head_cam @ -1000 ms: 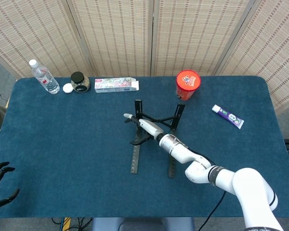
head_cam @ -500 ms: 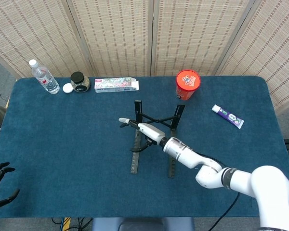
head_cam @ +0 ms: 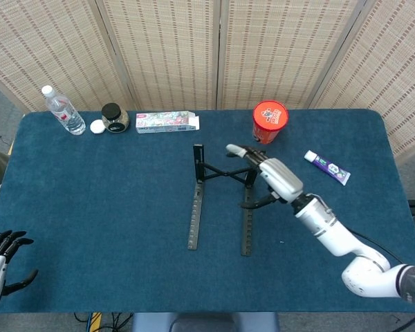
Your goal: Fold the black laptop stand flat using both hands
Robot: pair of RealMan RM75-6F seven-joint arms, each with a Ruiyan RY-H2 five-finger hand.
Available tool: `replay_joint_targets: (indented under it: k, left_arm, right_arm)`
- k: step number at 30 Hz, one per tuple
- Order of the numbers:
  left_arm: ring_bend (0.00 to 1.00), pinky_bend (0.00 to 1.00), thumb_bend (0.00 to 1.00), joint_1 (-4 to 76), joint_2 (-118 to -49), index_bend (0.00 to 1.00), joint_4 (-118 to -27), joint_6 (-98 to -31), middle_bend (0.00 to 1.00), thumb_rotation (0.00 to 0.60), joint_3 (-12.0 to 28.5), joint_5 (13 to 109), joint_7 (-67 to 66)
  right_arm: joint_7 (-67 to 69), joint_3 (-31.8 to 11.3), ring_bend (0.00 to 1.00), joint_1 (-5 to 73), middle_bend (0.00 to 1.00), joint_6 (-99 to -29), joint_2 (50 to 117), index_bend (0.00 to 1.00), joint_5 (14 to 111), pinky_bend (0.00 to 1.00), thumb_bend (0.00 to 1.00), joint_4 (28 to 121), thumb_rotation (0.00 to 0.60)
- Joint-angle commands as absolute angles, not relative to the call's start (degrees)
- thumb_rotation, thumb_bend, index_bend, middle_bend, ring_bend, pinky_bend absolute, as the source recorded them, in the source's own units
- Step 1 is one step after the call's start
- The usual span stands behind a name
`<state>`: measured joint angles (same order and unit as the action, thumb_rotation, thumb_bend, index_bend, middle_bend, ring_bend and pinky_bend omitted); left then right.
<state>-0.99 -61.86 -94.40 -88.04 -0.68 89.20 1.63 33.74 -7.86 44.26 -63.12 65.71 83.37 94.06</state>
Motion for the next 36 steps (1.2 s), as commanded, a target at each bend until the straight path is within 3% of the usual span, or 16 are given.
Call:
replay_joint_targets:
  k: [1, 14, 22, 27, 36]
  left_arm:
    - [0.11, 0.07, 0.17, -0.8, -62.1, 0.29, -94.4, -87.7, 0.19, 0.600, -0.6, 89.1, 1.7]
    - [0.11, 0.07, 0.17, -0.4, -62.3, 0.29, -94.7, -88.1, 0.19, 0.600, -0.6, 89.6, 1.5]
    - [0.11, 0.07, 0.17, -0.3, -62.3, 0.29, -95.2, -89.1, 0.19, 0.600, -0.6, 90.9, 1.3]
    - [0.11, 0.07, 0.17, -0.4, -62.3, 0.29, -95.2, -89.3, 0.19, 0.600, -0.8, 91.2, 1.2]
    - [0.11, 0.07, 0.17, 0.1, -62.2, 0.30, -95.6, -89.2, 0.19, 0.600, -0.7, 91.4, 0.9]
  right_arm:
    - [31.7, -9.1, 0.06, 41.4, 0.19, -64.5, 63.3, 0.00, 79.6, 0.09, 0.00, 95.3, 0.600]
    - [41.1, -11.1, 0.06, 41.2, 0.19, -55.2, 65.5, 0.00, 74.3, 0.09, 0.00, 87.2, 0.600]
    - [55.2, -10.0, 0.06, 42.4, 0.19, -48.6, 67.0, 0.00, 80.0, 0.09, 0.00, 82.9, 0.600]
    - [64.1, -7.9, 0.07, 42.7, 0.19, -48.9, 67.5, 0.00, 86.6, 0.14, 0.00, 80.4, 0.600]
    - [70.8, -1.6, 0.08, 41.4, 0.19, -56.6, 66.7, 0.00, 97.8, 0.17, 0.00, 79.9, 0.600]
